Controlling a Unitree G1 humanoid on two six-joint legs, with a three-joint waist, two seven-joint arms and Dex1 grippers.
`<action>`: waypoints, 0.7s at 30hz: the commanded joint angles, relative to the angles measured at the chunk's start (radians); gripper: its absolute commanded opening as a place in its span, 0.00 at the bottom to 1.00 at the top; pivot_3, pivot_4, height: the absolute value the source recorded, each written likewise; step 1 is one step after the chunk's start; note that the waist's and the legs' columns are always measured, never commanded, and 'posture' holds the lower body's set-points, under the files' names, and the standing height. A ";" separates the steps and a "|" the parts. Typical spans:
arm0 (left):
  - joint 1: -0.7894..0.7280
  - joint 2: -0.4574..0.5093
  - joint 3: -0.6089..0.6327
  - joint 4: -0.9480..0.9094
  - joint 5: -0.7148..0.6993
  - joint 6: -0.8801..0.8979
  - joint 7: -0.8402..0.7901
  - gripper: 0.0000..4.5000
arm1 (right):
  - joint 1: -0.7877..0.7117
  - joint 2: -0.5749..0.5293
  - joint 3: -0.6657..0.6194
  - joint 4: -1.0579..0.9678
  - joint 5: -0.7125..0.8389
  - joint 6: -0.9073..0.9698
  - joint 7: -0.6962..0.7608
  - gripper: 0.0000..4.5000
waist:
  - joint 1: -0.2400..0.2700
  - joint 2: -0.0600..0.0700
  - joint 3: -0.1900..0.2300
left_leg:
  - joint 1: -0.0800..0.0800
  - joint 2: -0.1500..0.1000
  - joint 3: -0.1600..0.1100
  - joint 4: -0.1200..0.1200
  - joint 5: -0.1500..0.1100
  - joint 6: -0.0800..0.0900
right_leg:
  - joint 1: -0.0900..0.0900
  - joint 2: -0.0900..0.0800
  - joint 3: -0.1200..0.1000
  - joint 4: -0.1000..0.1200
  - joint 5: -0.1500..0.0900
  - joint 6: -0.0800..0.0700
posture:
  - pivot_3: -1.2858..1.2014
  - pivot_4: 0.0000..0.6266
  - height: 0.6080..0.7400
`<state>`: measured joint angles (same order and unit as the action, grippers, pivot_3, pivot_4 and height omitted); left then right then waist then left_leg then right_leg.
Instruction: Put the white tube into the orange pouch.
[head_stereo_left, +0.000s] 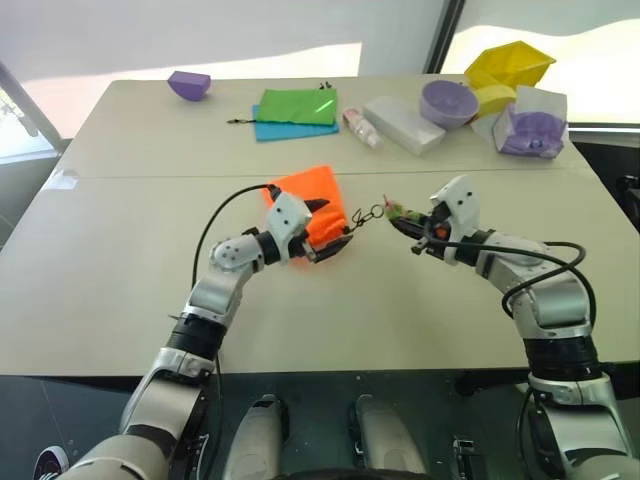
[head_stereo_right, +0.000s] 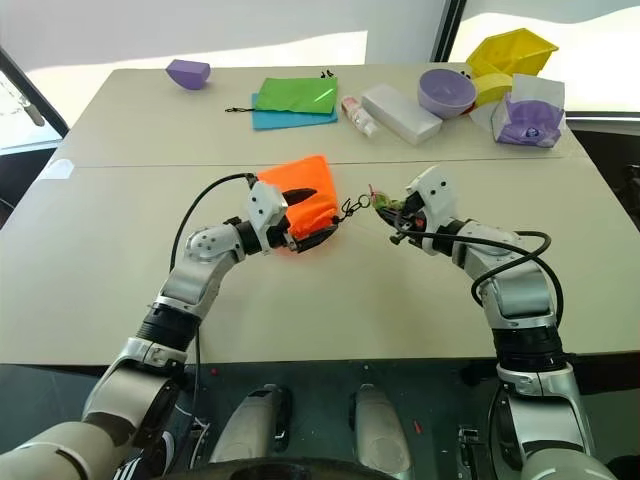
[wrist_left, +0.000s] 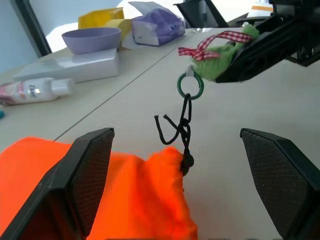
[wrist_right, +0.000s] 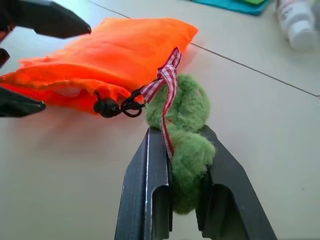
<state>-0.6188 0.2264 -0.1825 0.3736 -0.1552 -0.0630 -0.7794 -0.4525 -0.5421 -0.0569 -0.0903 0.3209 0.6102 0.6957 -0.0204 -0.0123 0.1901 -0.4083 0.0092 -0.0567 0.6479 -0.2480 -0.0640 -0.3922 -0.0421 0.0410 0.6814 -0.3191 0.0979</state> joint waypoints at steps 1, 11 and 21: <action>-0.011 0.015 0.013 -0.006 -0.001 -0.047 -0.037 0.96 | 0.014 0.002 0.001 -0.072 0.011 -0.008 -0.006 0.00 | 0.000 0.000 0.000 | 0.000 0.000 0.000 0.000 0.000 0.000 | 0.000 0.000 0.000 0.001 0.000 0.000 | 0.52 0.24 1.00; -0.010 0.038 0.014 0.026 -0.008 -0.038 -0.105 0.96 | -0.056 0.014 -0.112 -0.003 0.048 -0.107 -0.042 0.00 | 0.005 0.000 0.000 | 0.000 -0.003 0.001 0.001 0.001 0.002 | 0.001 -0.003 0.000 0.001 0.001 0.002 | 0.52 0.24 1.00; -0.126 -0.018 0.070 0.182 -0.032 -0.058 -0.089 0.96 | -0.063 0.068 -0.074 -0.015 0.040 -0.133 -0.075 0.00 | 0.004 0.000 0.000 | 0.000 -0.003 0.000 0.001 0.001 0.002 | 0.001 -0.003 0.000 0.001 0.001 0.002 | 0.52 0.24 1.00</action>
<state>-0.7214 0.2145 -0.1385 0.5554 -0.1699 -0.0988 -0.8763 -0.5058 -0.4749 -0.1229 -0.0727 0.3565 0.5019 0.6250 -0.0160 -0.0123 0.1901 -0.4084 0.0066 -0.0566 0.6485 -0.2465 -0.0622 -0.3914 -0.0447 0.0409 0.6819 -0.3178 0.1000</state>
